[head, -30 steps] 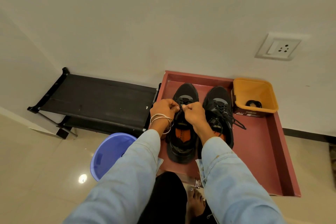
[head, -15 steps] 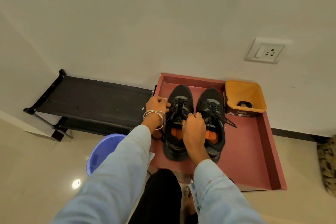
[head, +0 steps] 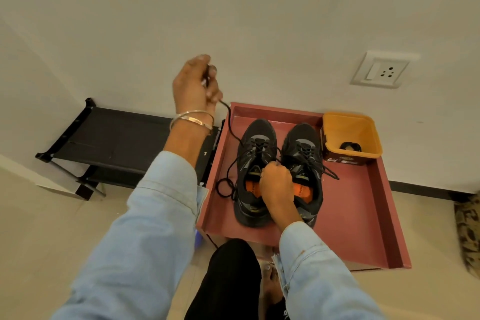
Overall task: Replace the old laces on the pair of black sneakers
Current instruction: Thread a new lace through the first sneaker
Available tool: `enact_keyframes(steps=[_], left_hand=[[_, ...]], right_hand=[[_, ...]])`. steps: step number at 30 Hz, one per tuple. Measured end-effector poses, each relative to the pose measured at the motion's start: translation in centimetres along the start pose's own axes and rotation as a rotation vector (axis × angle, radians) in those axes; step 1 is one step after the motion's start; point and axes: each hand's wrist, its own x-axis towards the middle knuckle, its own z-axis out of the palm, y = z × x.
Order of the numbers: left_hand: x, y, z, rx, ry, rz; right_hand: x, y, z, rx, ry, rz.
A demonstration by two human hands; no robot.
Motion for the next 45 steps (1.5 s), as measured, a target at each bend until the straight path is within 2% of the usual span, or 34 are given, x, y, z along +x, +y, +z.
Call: enact_keyframes(steps=[2, 4, 6, 8, 14, 16, 19, 23, 26, 28, 30, 32, 35, 36, 41, 45], left_hand=[[-0.6, -3.4, -1.4, 0.567, -0.027, 0.001], [-1.1, -7.0, -3.1, 1.032, -0.131, -0.026], [-1.7, -9.9, -4.6, 1.313, -0.232, -0.088], [-1.9, -11.9, -5.6, 1.455, -0.285, -0.145], [-1.9, -13.4, -6.0, 1.560, -0.219, -0.112], [-1.6, -13.2, -6.1, 1.492, -0.185, -0.141], [-1.1, -12.0, -5.7, 1.119, -0.035, -0.206], [-0.4, -8.1, -3.9, 0.403, 0.106, -0.181], [-0.2, -6.1, -3.3, -0.026, 0.103, -0.169], [-0.6, -5.9, -3.3, -0.112, 0.068, -0.183], [-1.2, -6.2, -3.5, 0.018, 0.065, -0.181], [-1.4, -7.1, -4.2, 0.412, 0.085, -0.175], [-1.4, -9.9, -6.0, 1.081, 0.050, -0.259], [-1.3, -10.9, -6.5, 1.210, 0.039, -0.289], [-1.5, -14.0, -7.0, 1.541, -0.087, -0.223], [-1.2, -14.3, -7.5, 1.531, -0.114, -0.171]], right_hand=[[0.4, -0.1, -0.1, 0.041, -0.033, 0.026], [0.9, -0.2, -0.1, 0.056, -0.055, 0.020], [1.4, -0.2, 0.1, 0.059, -0.072, 0.012], [1.7, -0.1, 0.6, 0.071, -0.075, 0.010], [1.7, 0.0, 1.4, 0.111, -0.062, 0.009], [1.7, 0.0, 1.5, 0.120, -0.059, 0.018], [1.6, -0.1, 1.7, 0.121, -0.049, 0.024], [1.4, -0.2, 1.4, 0.128, -0.064, 0.036], [1.4, -0.2, 1.5, 0.129, -0.063, 0.040], [1.4, -0.2, 1.5, 0.131, -0.062, 0.047], [1.5, -0.2, 1.5, 0.140, -0.064, 0.062], [1.6, -0.1, 1.6, 0.138, -0.061, 0.062], [1.6, -0.1, 1.8, 0.119, -0.049, 0.056], [1.6, 0.0, 1.9, 0.114, -0.045, 0.054], [1.8, 0.1, 2.1, 0.107, -0.054, 0.052], [1.9, 0.2, 2.2, 0.106, -0.061, 0.059]])
